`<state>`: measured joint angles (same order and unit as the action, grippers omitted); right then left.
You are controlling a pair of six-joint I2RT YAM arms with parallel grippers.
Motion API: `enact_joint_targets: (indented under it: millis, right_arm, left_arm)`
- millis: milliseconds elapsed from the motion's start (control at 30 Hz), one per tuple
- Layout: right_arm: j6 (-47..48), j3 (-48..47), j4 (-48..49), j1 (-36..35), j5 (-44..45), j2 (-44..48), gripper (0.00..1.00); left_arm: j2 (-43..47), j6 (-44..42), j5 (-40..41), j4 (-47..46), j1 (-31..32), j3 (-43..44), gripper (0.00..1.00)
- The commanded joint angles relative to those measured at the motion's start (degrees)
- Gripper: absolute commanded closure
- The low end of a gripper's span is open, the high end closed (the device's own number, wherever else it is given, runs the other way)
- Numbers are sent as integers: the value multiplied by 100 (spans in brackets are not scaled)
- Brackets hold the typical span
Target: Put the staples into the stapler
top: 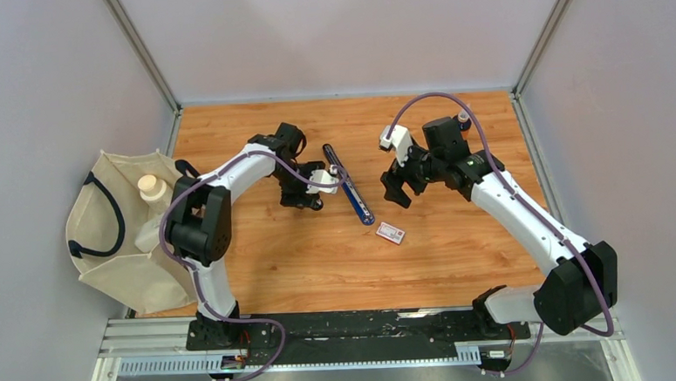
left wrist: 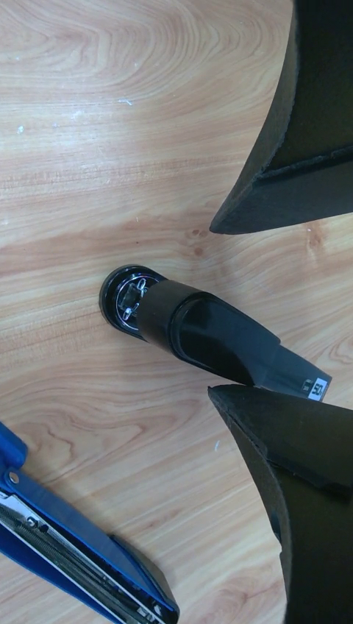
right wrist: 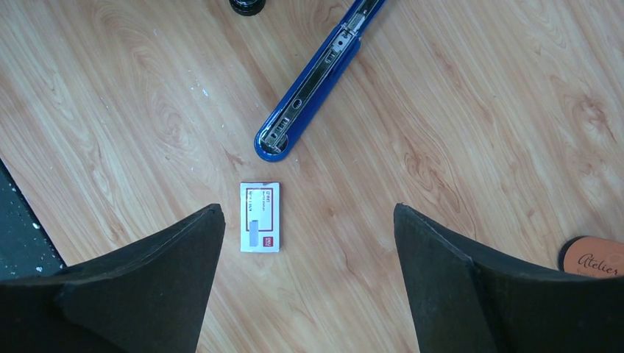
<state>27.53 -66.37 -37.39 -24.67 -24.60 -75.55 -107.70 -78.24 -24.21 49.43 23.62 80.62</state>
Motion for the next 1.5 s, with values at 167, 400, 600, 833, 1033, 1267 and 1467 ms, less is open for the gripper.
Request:
enact_joint_targets:
  millis: [167, 400, 600, 833, 1033, 1267, 1467]
  right_arm:
    - [191, 27, 197, 14, -106, 137, 12]
    - [209, 27, 197, 32, -98, 128, 12]
    - [200, 28, 197, 32, -98, 146, 12]
    - [200, 27, 179, 41, -124, 163, 12]
    - [244, 54, 188, 32, -203, 233, 13]
    - [270, 177, 311, 41, -457, 462, 12]
    - [253, 212, 320, 15, -1606, 419, 13]
  left_arm:
    - [-286, -183, -14, -162, 73, 279, 30]
    - [-348, -122, 65, -232, 82, 288, 43]
    - [-418, -95, 197, -258, 117, 288, 57]
    - [-436, 273, 303, -294, 143, 358, 100]
    - [-77, 870, -13, -232, 152, 349, 100]
    - [898, 1978, -733, -294, 143, 95, 100]
    - [1532, 2971, -1182, -250, 152, -186, 100]
